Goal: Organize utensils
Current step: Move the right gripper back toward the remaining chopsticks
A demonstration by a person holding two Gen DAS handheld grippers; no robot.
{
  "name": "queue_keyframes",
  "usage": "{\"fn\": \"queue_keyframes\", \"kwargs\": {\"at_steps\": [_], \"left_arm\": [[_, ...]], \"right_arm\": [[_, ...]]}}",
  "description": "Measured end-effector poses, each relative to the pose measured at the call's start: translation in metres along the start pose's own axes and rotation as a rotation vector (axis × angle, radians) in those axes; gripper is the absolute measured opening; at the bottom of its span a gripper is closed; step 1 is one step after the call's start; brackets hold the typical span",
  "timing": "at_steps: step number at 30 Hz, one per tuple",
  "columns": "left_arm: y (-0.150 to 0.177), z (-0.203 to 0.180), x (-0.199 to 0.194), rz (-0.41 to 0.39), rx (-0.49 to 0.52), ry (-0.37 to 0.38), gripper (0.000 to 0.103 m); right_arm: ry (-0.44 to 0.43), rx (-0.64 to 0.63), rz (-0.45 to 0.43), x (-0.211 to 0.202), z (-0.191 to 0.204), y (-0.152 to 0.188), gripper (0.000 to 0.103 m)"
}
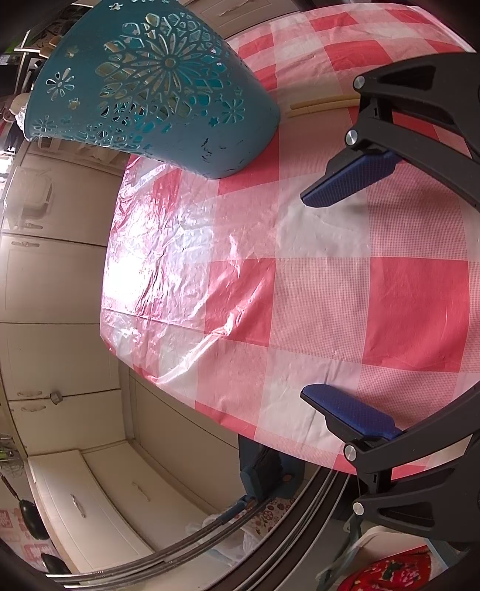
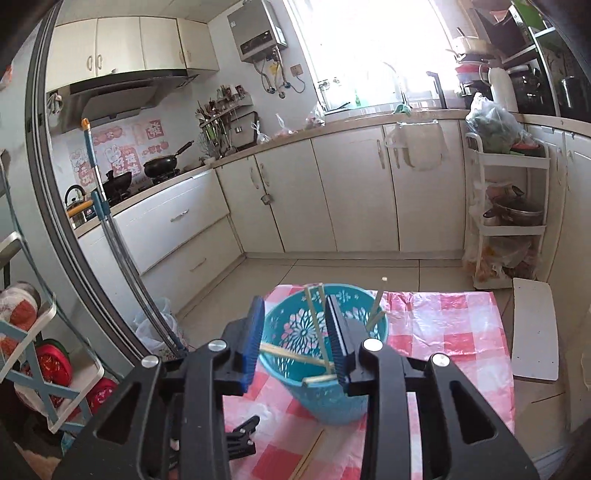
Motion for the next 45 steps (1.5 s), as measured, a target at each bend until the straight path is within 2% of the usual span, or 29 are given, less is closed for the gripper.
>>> {"fn": "queue_keyframes", "kwargs": {"at_steps": [3,7,11,13,19,28,30,32,33,36,40,41,45], "left_arm": [[0.000,0.000,0.000,0.000,-0.003,0.002,0.093],[0.000,0.001,0.000,0.000,-0.003,0.003,0.093],[-0.001,0.001,0.000,-0.001,-0.006,0.005,0.093],[0.000,0.002,0.000,-0.002,-0.009,0.009,0.093],[0.000,0.002,0.000,-0.003,-0.012,0.013,0.093],[0.001,0.002,0.000,-0.002,-0.013,0.013,0.093],[0.001,0.001,0.002,0.006,0.005,-0.006,0.095],[0.002,-0.006,0.006,0.022,0.066,-0.052,0.095],[0.000,-0.008,0.005,0.015,0.075,-0.048,0.095],[-0.005,-0.012,0.008,0.020,0.077,-0.045,0.095],[-0.006,-0.013,0.009,0.021,0.072,-0.045,0.096],[-0.006,-0.013,0.009,0.022,0.072,-0.043,0.096],[-0.006,-0.013,0.009,0.022,0.072,-0.044,0.096]], "right_arm": [[0.010,-0.001,0.082,-0.002,0.012,0.046,0.034],[0.047,0.043,0.277,0.020,0.008,0.133,0.032],[0.090,0.110,0.364,0.044,-0.008,0.174,0.028],[0.119,0.133,0.379,0.052,-0.016,0.181,0.024],[0.175,0.146,0.418,0.069,-0.031,0.191,0.021],[0.195,0.095,0.443,0.067,-0.037,0.202,0.019],[0.197,0.072,0.451,0.067,-0.035,0.203,0.019],[0.204,0.050,0.459,0.064,-0.035,0.205,0.019],[0.208,0.041,0.460,0.062,-0.036,0.205,0.019],[0.214,0.037,0.444,0.051,-0.043,0.207,0.019],[0.173,0.068,0.394,0.043,-0.050,0.207,0.019],[0.173,0.063,0.387,0.043,-0.049,0.207,0.020],[0.163,0.020,0.400,0.046,-0.042,0.208,0.033]]}}
Point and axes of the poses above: each gripper's, at about its wrist camera, not at the fingertips, and x roughly the way its jaws point, z to its left, y to its underside, the point moved 10 cm from there along x, roughly the way its jaws point, and after that the axes turned 15 degrees about -y, right-handed, at the moved point
